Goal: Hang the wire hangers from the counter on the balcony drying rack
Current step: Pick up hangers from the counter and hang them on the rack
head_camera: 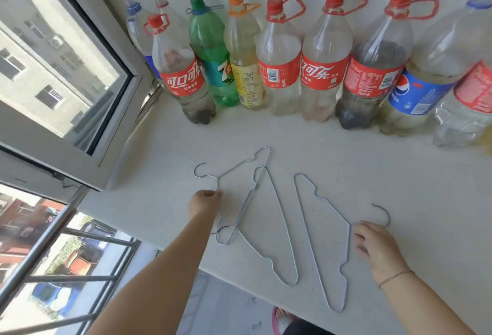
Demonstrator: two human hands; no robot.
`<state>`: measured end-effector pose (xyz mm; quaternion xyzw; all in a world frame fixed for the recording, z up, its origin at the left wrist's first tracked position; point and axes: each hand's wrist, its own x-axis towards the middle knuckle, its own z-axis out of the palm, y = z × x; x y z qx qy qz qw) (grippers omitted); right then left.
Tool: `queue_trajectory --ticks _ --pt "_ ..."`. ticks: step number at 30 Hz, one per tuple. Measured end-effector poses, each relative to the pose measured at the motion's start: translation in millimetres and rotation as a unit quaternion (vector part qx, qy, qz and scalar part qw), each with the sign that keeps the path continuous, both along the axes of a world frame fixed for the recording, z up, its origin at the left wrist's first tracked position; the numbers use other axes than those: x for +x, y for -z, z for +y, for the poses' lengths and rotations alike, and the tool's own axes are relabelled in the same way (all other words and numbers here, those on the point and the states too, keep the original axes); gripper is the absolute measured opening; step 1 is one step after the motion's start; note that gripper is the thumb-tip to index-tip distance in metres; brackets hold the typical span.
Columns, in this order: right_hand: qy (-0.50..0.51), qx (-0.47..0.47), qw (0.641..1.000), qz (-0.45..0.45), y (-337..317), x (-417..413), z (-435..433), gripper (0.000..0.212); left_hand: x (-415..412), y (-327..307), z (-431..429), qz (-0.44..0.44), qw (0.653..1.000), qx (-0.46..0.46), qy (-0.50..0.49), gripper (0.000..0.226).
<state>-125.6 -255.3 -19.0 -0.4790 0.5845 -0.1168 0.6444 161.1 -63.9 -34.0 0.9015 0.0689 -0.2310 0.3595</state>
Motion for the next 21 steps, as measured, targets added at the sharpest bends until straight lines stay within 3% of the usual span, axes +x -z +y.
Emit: queue_trajectory --ticks 7,12,15,21 --pt "0.055 0.090 0.994 -0.009 -15 12 8 0.027 5 5 -3 -0.008 0.999 0.040 0.022 0.019" --pt "0.083 0.116 0.990 -0.003 -15 15 8 0.024 -2 -9 -7 0.018 0.993 -0.116 0.005 0.008" --pt "0.090 0.121 0.988 -0.004 -16 16 8 0.024 -12 -24 -9 0.080 0.968 -0.240 -0.003 0.010" --pt "0.080 0.074 0.994 0.029 -10 15 10 0.018 -75 -64 -16 0.145 0.917 -0.372 0.009 0.013"
